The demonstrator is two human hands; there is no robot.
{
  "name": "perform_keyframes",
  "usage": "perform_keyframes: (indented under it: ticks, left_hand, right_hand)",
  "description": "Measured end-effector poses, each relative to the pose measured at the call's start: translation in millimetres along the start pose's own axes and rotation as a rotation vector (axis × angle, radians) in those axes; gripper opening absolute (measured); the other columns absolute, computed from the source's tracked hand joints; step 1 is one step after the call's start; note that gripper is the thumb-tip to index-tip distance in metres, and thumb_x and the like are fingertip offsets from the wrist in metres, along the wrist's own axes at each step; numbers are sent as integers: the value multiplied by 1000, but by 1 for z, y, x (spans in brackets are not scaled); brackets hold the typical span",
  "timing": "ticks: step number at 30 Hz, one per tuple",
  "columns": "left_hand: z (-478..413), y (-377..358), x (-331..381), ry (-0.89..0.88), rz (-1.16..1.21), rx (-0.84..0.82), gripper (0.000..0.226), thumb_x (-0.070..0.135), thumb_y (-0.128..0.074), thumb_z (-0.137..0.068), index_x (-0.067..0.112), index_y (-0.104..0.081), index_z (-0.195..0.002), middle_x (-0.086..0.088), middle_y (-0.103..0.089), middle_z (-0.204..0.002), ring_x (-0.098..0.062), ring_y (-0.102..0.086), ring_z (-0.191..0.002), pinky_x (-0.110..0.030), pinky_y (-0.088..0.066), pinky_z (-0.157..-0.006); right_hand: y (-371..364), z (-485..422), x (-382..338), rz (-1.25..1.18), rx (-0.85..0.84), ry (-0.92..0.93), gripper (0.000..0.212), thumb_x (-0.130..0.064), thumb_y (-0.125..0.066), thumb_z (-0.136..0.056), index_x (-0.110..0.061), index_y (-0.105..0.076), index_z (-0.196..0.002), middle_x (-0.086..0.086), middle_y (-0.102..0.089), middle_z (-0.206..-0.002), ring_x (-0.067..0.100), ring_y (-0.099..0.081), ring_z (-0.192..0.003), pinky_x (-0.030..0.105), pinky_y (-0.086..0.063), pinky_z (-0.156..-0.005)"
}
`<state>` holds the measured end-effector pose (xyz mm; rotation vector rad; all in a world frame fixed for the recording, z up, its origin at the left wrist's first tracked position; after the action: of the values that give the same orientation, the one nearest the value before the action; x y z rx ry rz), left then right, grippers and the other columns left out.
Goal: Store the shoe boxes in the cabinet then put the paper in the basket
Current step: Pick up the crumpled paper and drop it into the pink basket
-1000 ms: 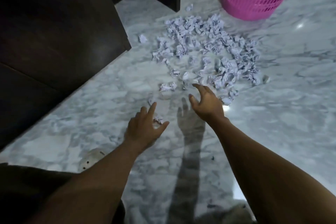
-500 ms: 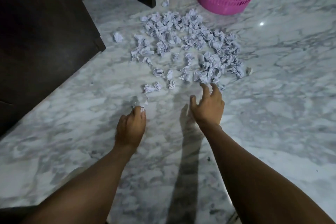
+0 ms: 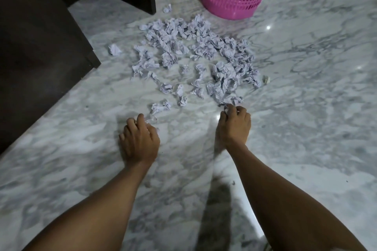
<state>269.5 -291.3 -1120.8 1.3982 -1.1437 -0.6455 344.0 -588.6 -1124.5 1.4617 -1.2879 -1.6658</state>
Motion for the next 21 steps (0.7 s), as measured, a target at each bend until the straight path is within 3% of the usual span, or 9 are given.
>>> perform_keyframes:
  ticks: [3,5,9,14,17,19,21]
  left_hand:
    - [5,-2,8,-92,-33,-8,43,40,-45,-89,14,-56,-122,-14,-54,-103,-36,-54,-86,-43,-39,-71]
    - [6,-7,10,-133,-56,-20,39,45,-46,-91,14,-59,-112,-13,-53,-98,-36,-53,-84,-43,-38,-68]
    - [5,-12,16,-242,-11,20,27,33,-45,-96,9,-56,-88,-16,-53,-87,-37,-54,-75,-43,-42,-62]
    - [-7,-7,22,-364,78,77,33,30,-47,-97,9,-53,-72,-13,-54,-65,-36,-56,-52,-37,-45,-46]
    - [-18,-1,13,-193,216,24,34,33,-52,-95,9,-53,-71,-15,-57,-65,-39,-57,-51,-37,-44,-41]
    - [-26,-1,5,8,352,-30,34,36,-55,-94,10,-49,-74,-15,-58,-73,-43,-58,-63,-41,-46,-48]
    - [-34,-4,3,84,429,-44,34,40,-52,-96,11,-47,-80,-15,-57,-85,-44,-58,-72,-45,-48,-53]
  right_hand:
    - [1,-1,-2,-9,-29,18,28,-21,-51,-98,-13,-61,-122,15,-57,-122,37,-49,-112,43,-33,-97]
    - [1,-1,-3,-69,-59,22,25,-20,-44,-100,-12,-59,-118,13,-59,-117,34,-51,-109,41,-31,-95]
    - [5,4,0,-258,-84,-84,14,-16,-39,-98,-15,-52,-102,7,-59,-104,32,-53,-100,40,-32,-93]
    - [-2,4,5,-361,-135,-159,29,-16,-37,-96,-14,-52,-121,10,-60,-124,32,-55,-107,42,-42,-95]
    - [-4,1,7,-388,-139,-201,23,-13,-38,-94,-16,-54,-111,9,-63,-117,30,-58,-104,40,-45,-90]
    - [-2,-2,8,-384,-133,-216,14,-14,-39,-96,-14,-52,-99,12,-65,-108,29,-57,-95,36,-43,-80]
    - [2,-6,6,-378,-125,-226,12,-17,-40,-97,-12,-50,-94,13,-64,-101,30,-57,-91,35,-41,-75]
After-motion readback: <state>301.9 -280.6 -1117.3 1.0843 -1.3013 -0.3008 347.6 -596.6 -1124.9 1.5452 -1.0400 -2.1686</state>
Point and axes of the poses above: each hand's wrist, its own z-axis away from the middle knuckle, its own y-axis out of the back of the hand, x = y × z, the point moved 8 cm from there along -z, towards the middle knuckle
